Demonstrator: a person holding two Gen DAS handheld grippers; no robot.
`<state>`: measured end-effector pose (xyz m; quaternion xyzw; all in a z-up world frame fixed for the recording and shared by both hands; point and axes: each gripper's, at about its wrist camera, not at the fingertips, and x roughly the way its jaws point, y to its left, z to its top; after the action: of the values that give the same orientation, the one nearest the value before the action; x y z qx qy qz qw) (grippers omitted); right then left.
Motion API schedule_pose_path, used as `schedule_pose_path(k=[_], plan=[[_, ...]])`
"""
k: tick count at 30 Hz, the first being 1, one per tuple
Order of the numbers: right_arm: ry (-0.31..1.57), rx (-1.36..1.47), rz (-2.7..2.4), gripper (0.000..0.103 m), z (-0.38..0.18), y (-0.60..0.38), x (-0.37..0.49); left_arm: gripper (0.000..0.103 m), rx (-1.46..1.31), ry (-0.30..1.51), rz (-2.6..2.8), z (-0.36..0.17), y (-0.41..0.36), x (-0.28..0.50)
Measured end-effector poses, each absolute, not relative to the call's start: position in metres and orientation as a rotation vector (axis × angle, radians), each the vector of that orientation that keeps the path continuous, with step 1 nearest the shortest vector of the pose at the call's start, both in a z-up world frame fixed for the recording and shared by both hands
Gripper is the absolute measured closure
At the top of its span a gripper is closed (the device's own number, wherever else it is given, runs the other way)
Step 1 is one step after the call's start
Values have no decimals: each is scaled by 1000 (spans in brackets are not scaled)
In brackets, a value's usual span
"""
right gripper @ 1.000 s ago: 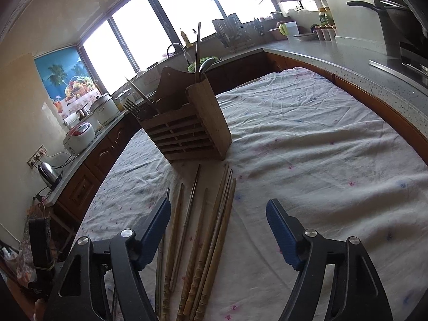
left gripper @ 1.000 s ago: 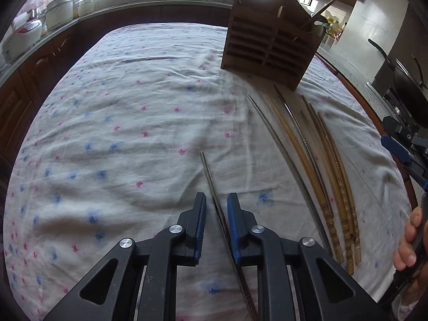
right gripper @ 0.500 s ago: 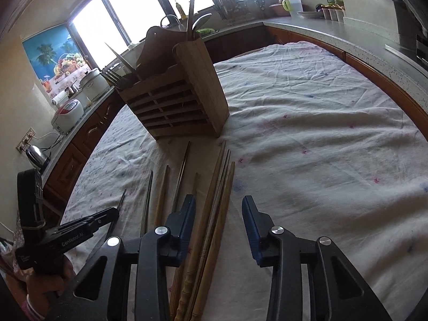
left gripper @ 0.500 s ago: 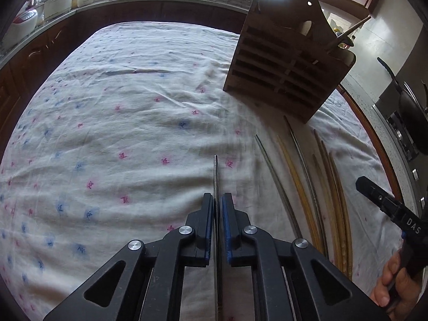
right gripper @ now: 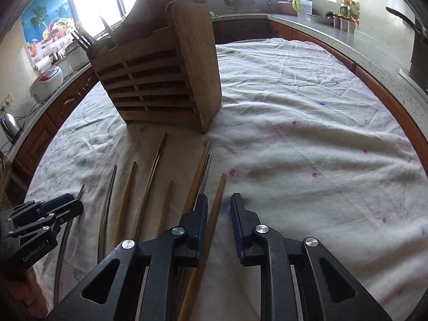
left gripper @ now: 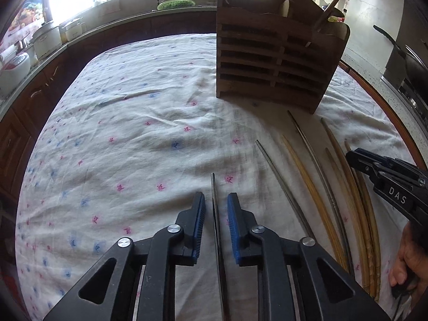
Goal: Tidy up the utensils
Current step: 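Grasp a thin metal chopstick with the left tool while the right tool grasps a wooden one, then lift both chopsticks upright and carry them over the wooden holder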
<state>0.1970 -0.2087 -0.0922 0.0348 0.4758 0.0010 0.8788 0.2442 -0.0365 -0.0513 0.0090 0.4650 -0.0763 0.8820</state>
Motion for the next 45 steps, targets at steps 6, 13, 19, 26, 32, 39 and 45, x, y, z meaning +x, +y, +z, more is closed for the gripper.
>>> schedule_pose_path(k=[6, 13, 19, 26, 32, 39, 45], plan=[[992, 62, 8, 95, -91, -209, 196, 100, -56, 978, -211, -48, -25, 243], [931, 198, 72, 98, -62, -220, 173, 101, -220, 904, -278, -17, 6, 217], [815, 239, 118, 98, -11, -224, 147, 101, -301, 801, -322, 26, 33, 181], [677, 258, 148, 98, 48, -228, 129, 101, -332, 696, -348, 67, 56, 147], [607, 266, 149, 98, 76, -233, 124, 100, -331, 648, -350, 82, 61, 131], [578, 273, 158, 98, 82, -234, 123, 100, -329, 622, -346, 90, 61, 130], [564, 265, 164, 98, 88, -232, 126, 101, -330, 603, -344, 96, 61, 139]])
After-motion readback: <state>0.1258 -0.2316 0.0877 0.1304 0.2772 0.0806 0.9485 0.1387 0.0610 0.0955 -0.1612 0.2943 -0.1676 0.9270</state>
